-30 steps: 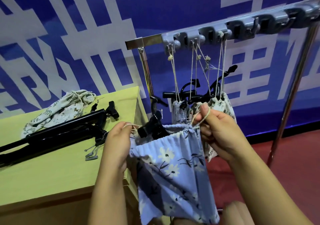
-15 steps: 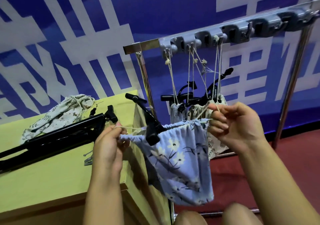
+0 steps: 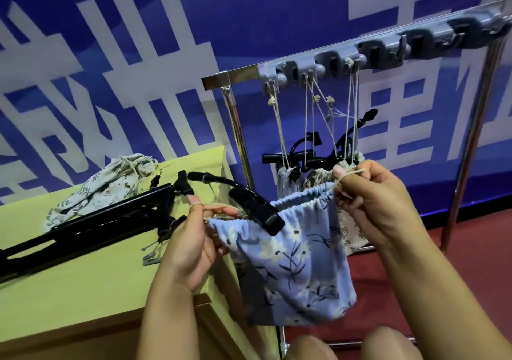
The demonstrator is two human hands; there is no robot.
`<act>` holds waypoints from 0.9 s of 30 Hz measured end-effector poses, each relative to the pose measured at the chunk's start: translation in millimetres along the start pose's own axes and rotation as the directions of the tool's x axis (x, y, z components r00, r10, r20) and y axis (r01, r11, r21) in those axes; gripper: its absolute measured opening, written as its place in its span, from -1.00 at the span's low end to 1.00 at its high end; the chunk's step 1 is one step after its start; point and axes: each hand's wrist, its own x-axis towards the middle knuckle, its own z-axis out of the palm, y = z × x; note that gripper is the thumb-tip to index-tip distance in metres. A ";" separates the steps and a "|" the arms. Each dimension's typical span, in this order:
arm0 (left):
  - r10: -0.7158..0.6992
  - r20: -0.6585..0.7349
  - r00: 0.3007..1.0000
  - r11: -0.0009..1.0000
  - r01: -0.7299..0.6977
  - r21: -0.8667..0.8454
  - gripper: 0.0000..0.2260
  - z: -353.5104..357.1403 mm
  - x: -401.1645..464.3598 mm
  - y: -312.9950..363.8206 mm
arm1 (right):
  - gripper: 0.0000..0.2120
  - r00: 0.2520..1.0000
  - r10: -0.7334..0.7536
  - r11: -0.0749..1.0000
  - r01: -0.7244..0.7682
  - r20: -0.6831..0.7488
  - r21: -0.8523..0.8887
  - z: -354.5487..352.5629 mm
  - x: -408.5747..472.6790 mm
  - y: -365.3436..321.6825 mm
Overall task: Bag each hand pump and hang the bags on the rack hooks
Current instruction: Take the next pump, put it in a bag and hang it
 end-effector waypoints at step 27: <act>0.938 -0.122 0.324 0.293 -0.553 0.780 -0.82 19.4 9.5 -5.4 | -0.81 0.998 -0.060 0.991 0.063 -0.028 0.115 -4.9 2.7 -7.0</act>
